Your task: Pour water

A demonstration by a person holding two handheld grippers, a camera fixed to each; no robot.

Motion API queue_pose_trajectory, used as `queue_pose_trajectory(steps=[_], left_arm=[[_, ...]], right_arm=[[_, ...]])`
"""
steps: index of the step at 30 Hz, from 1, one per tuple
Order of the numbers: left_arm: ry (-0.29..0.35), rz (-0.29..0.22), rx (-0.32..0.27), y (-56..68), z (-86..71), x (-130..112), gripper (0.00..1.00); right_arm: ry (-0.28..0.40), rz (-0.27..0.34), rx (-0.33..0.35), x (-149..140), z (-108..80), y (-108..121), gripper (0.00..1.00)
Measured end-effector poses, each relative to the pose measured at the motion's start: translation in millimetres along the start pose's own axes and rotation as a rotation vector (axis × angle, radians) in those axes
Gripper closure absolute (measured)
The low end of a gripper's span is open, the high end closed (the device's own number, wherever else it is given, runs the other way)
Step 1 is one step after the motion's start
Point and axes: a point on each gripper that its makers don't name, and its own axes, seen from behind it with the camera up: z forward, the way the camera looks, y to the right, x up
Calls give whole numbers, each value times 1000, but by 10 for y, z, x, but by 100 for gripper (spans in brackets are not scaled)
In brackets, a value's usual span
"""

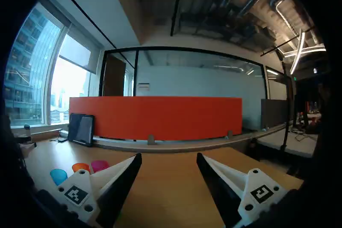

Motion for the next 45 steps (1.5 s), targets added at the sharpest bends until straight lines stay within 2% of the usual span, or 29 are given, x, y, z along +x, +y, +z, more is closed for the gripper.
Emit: queue_pose_trajectory(steps=[11,18,45], left_arm=[[7,-25,-1,-52,-25,-53,3],[-5,-30,5,-86,-11,-106,3],[-23,-19,18,-161,-5,-147,3]], right_arm=[[7,26,-1,82,13,-49,1],[2,10,0,70,0,-56,1],[-3,7,-4,35,-16,-31,1]])
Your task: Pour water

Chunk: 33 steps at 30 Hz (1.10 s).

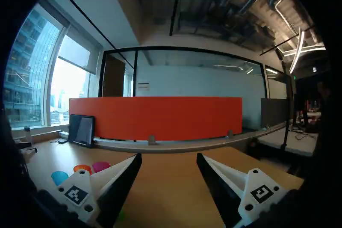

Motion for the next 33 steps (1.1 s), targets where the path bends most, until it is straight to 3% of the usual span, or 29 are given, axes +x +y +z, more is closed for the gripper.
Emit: queue_pose_trajectory(steps=[14,26,33], left_arm=[[-2,1,0,0,-3,6,3],[-2,2,1,0,1,-3,3],[-2,2,0,8,-3,-3,3]], right_arm=[[8,-17,7,-3,-6,-17,1],[32,-87,18,-145,46,-66,1],[38,-88,52,-292,96,-166,1]])
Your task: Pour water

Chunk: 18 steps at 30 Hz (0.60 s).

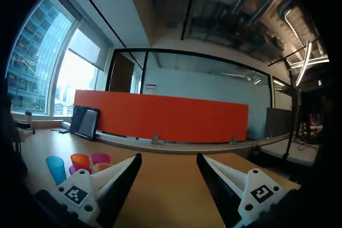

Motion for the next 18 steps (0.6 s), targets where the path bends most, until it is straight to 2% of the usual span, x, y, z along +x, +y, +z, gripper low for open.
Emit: queue_pose_trajectory(steps=[11,18], left_arm=[[0,0,0,8,4,2,3],[0,0,0,10,-1,-1,3]], right_arm=[[-34,0,8,-333,45,-26,1],[-60,49,-9,-456,55,93,1]])
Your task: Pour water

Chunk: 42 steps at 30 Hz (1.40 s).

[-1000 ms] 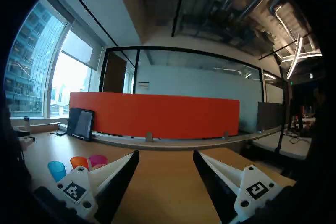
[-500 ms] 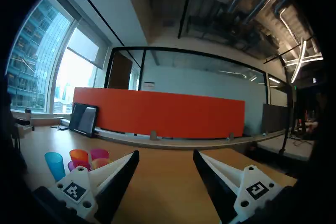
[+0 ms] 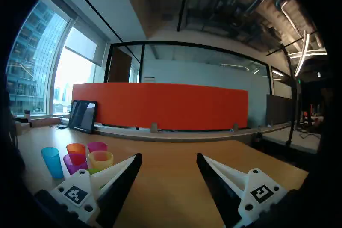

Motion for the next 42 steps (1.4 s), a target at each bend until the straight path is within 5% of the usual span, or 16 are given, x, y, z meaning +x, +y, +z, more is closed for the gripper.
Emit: queue_pose_trajectory(steps=[42], left_arm=[[0,0,0,2,-5,5,3]], right_arm=[[-35,42,6,-179,-19,107,1]])
